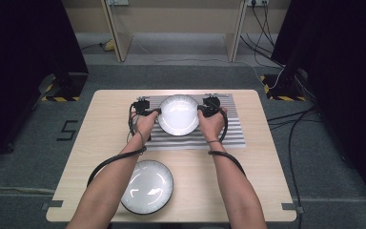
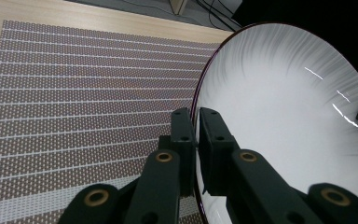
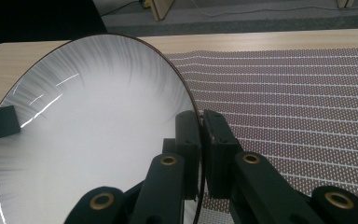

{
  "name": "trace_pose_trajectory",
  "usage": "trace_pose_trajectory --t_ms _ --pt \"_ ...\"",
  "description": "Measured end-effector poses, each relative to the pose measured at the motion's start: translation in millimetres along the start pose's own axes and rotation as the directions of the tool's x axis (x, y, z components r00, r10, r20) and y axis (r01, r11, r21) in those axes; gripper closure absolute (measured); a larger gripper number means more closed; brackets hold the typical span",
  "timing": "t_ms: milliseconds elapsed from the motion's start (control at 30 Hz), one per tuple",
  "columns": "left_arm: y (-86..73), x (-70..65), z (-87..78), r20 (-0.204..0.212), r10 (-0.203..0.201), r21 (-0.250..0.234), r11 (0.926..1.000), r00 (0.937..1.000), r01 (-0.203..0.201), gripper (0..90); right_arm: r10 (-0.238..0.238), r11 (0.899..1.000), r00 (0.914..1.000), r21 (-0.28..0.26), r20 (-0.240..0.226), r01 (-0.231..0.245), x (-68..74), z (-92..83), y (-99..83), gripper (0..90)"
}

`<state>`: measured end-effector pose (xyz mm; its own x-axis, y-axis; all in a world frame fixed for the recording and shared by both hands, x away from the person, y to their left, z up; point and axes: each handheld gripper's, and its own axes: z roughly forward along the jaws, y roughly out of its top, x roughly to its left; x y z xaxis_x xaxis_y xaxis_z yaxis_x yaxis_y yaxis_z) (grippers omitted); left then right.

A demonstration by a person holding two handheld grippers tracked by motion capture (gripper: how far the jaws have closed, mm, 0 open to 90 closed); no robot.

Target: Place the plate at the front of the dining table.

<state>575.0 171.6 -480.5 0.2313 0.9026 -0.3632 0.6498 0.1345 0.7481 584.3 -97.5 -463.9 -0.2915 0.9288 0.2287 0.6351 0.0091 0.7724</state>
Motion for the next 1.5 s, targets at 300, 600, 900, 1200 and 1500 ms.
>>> trace_pose_trajectory --t_ms 300,600,900,1200,1500 --pt "-3.9 1.4 3.6 -0.002 -0.007 0.014 0.9999 1.0000 0.007 84.4 -0.001 1.000 1.0000 0.013 0.004 0.001 -0.7 2.8 -2.4 85.9" --pt "-7.4 2.0 6.1 -0.006 -0.008 0.029 0.9995 0.9999 0.008 84.2 -0.002 1.000 1.0000 0.027 0.008 0.002 -1.8 5.3 -6.0 85.9" --pt "-9.7 3.4 9.1 -0.007 -0.013 0.038 0.9992 0.9999 0.013 84.2 0.002 0.999 1.0000 0.036 0.010 -0.003 -3.3 7.7 -7.9 86.0" --pt "-10.1 4.0 10.7 -0.007 -0.017 0.036 0.9992 0.9998 0.017 84.0 0.013 0.999 0.9999 0.037 0.008 -0.013 -4.0 8.6 -8.1 86.1" --pt "-11.1 3.3 13.2 -0.011 -0.016 0.028 0.9995 0.9998 0.016 83.8 0.012 0.999 0.9996 0.040 0.024 -0.013 -4.1 11.9 -9.7 85.4"
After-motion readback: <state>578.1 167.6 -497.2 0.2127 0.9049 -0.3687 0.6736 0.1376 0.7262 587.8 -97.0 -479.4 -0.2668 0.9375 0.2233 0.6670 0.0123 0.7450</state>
